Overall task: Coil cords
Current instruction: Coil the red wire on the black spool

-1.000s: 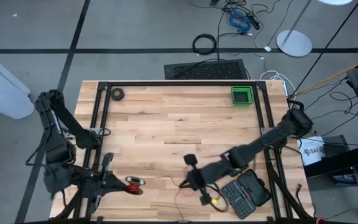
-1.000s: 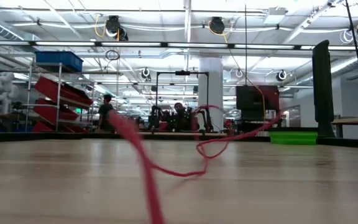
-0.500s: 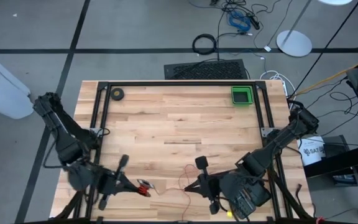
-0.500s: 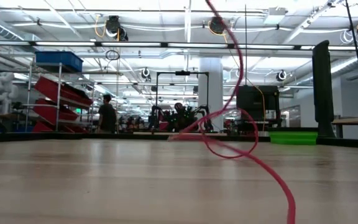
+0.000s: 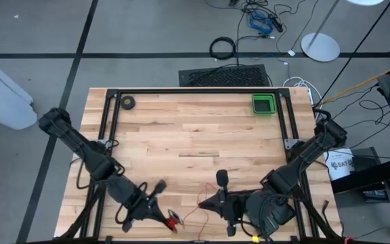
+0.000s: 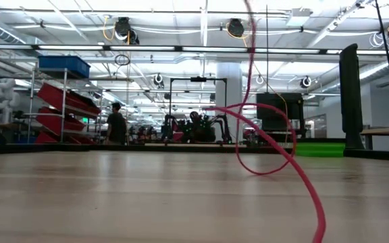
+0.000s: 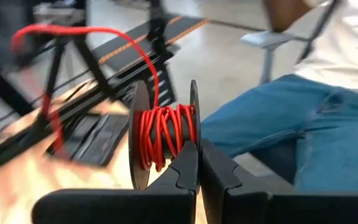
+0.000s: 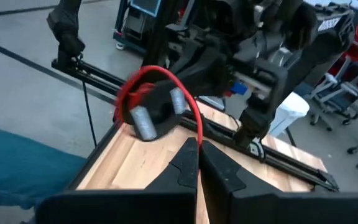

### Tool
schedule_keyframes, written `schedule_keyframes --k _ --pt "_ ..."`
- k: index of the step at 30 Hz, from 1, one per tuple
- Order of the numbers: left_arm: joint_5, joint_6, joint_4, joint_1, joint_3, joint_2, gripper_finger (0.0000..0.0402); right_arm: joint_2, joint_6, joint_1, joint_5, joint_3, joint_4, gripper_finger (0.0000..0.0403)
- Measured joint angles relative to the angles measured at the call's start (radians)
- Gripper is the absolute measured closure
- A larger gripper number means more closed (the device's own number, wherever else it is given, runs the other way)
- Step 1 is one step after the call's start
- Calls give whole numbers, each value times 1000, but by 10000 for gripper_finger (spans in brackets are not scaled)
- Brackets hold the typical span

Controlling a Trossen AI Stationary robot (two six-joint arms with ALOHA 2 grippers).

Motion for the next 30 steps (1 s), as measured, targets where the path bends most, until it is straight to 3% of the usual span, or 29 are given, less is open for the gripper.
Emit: schedule_keyframes --k 17,30 --pt "327 70 249 83 0 111 395 76 -27 -89 -61 0 151 403" --pt "396 70 325 80 0 114 395 119 -32 -147 -137 0 207 403"
